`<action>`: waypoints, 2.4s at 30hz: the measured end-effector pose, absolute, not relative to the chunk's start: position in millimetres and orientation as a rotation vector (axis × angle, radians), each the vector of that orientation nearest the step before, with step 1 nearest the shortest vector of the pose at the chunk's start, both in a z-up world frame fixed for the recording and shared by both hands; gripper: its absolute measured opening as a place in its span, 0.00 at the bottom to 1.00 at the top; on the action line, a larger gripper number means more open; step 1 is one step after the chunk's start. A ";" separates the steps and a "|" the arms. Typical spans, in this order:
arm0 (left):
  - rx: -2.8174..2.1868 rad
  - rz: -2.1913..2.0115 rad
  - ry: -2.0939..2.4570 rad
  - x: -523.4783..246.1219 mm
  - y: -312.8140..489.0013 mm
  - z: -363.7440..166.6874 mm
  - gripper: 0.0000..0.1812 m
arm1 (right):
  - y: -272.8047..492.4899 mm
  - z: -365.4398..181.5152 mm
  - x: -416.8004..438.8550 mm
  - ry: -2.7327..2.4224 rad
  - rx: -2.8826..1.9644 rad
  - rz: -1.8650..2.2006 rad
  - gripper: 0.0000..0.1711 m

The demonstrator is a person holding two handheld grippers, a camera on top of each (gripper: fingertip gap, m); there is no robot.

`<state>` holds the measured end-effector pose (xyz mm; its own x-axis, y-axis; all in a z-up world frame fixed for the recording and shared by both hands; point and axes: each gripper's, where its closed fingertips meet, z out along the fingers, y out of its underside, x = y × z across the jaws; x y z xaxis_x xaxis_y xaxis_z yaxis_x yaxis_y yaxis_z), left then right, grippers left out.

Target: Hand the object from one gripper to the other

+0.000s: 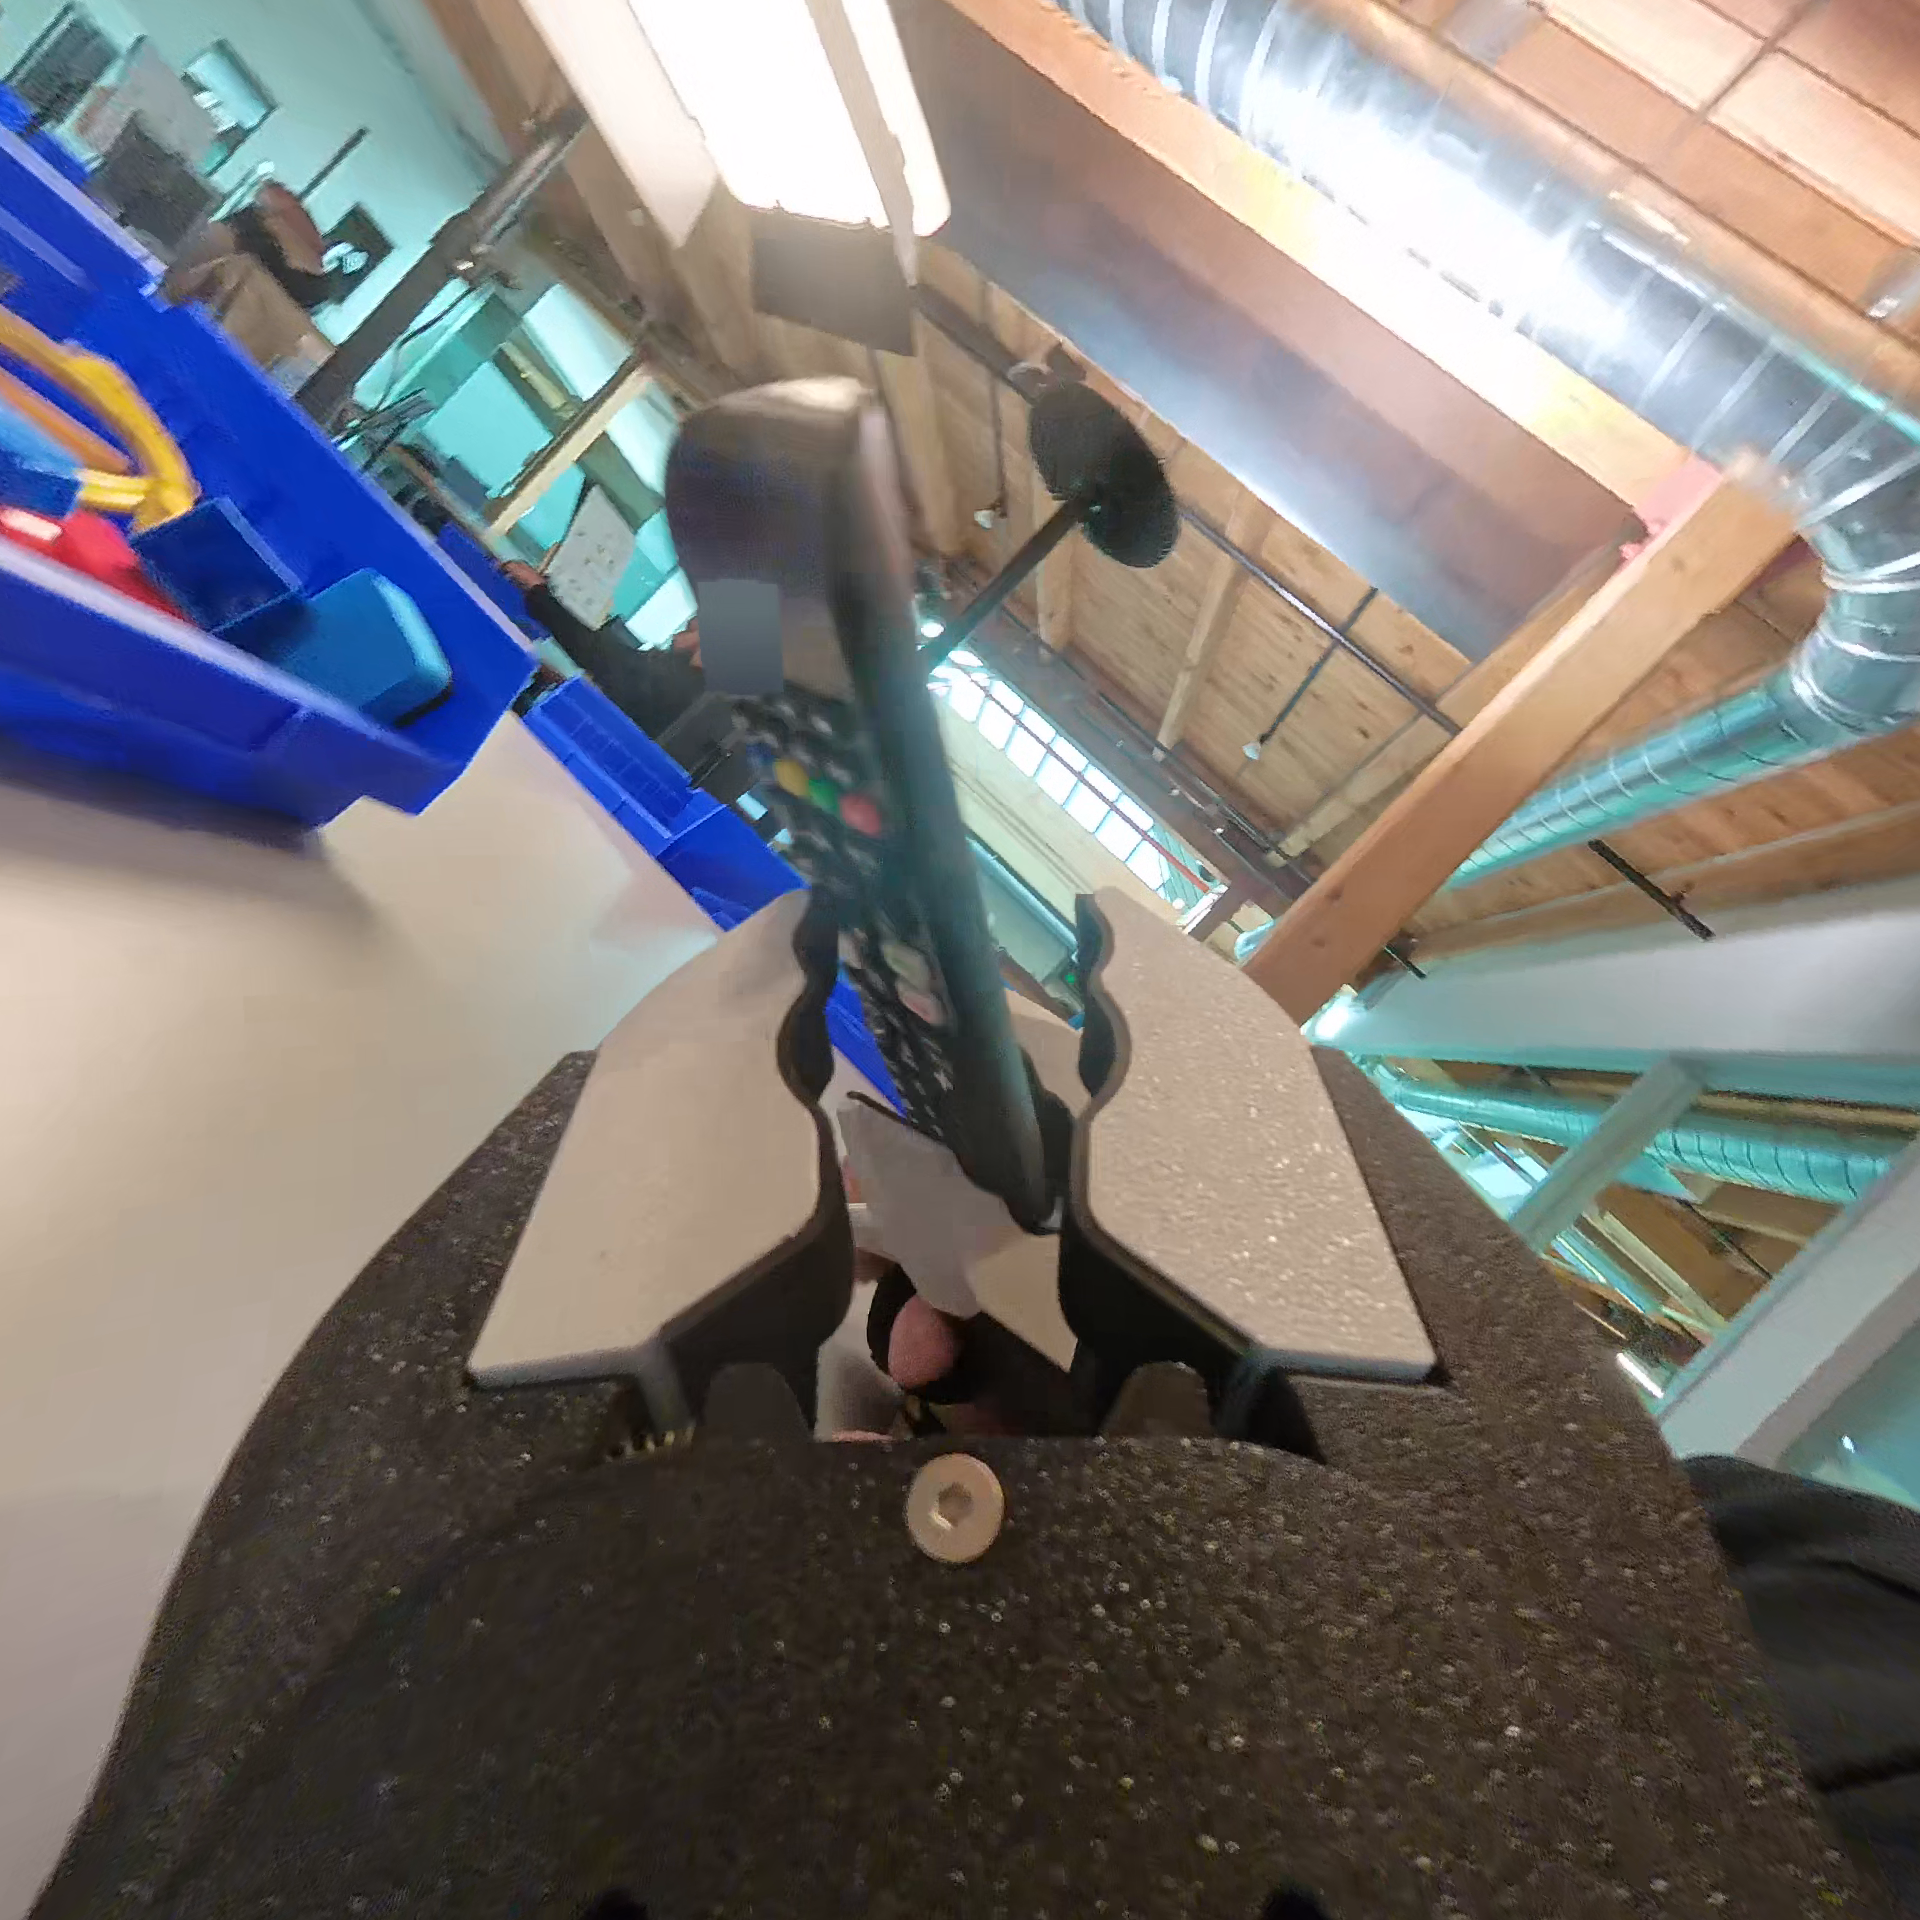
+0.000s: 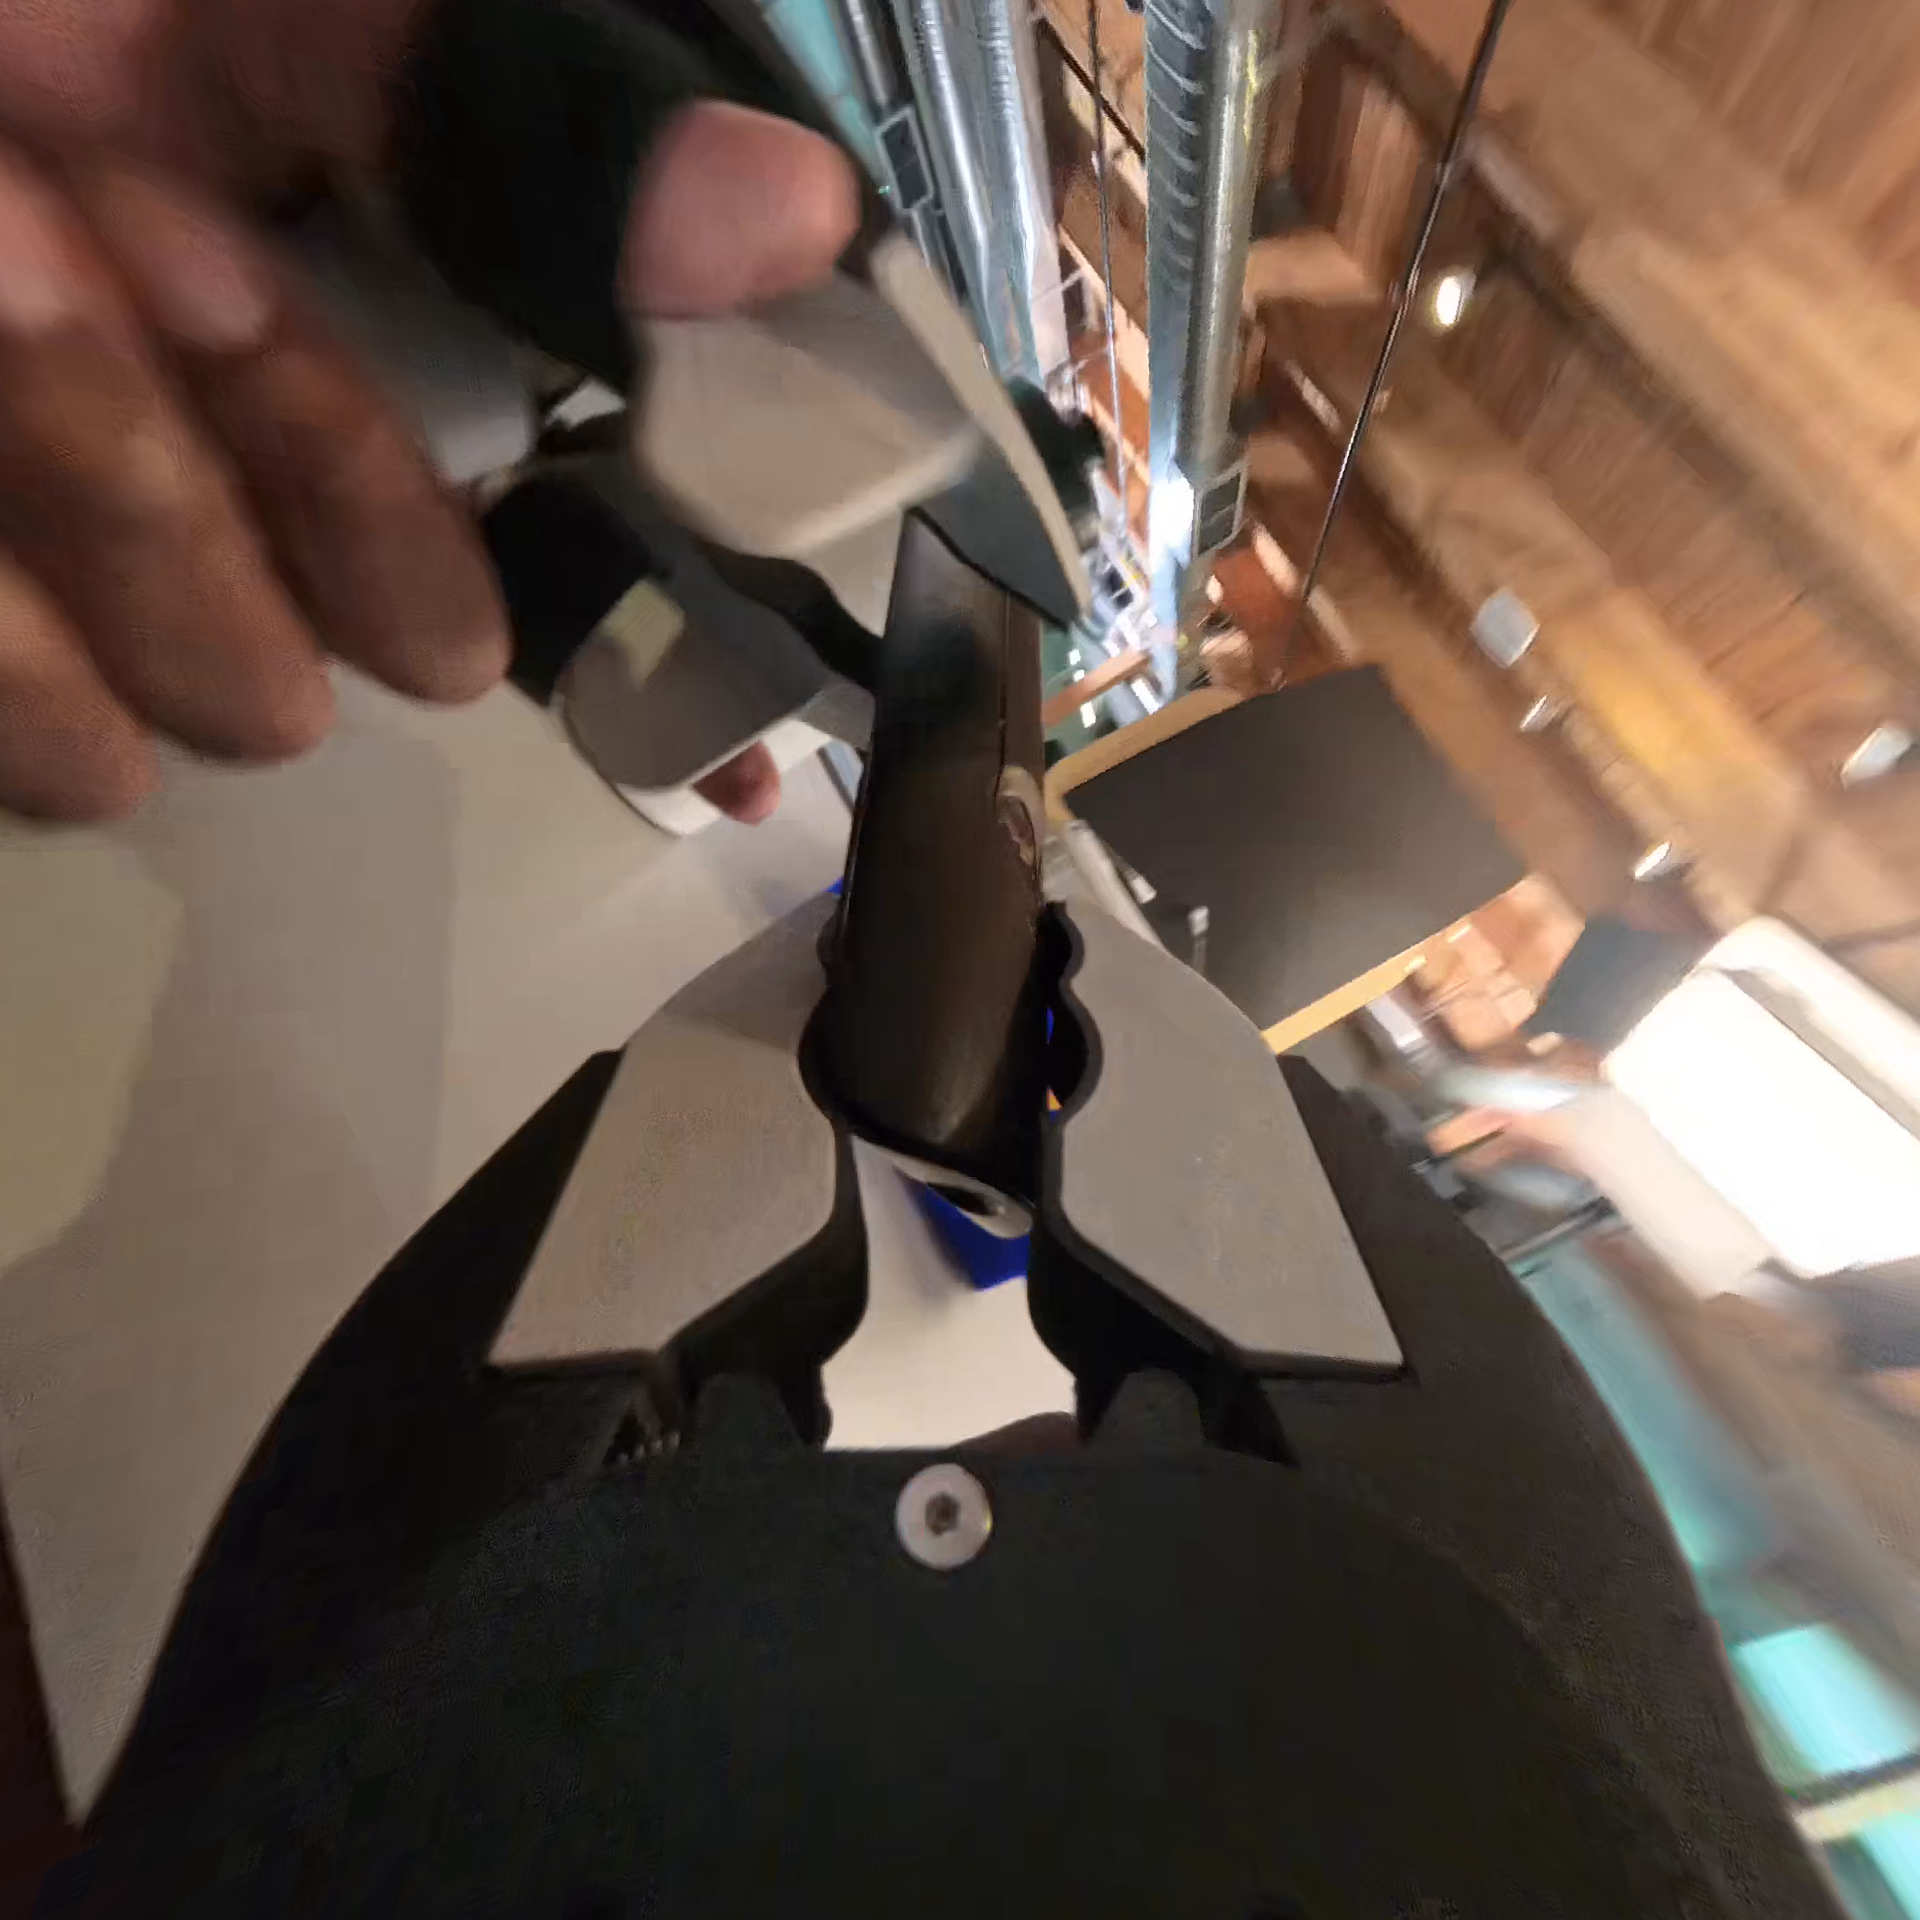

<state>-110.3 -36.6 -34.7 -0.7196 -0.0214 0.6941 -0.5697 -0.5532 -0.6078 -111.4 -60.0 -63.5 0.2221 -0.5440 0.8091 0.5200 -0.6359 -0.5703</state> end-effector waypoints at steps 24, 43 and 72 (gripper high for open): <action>0.540 2.796 -1.605 -153.9 -84.3 -25.3 0.23 | -96.6 30.2 -101.6 0.527 -0.578 -0.084 0.15; 0.476 2.795 -1.437 -165.8 -77.5 -10.3 0.28 | -112.3 49.1 -122.1 0.459 -0.669 -0.188 0.14; 0.456 3.392 -2.227 -117.9 -19.5 -2.0 0.14 | -61.1 -49.9 -110.5 0.746 -1.053 -0.011 0.34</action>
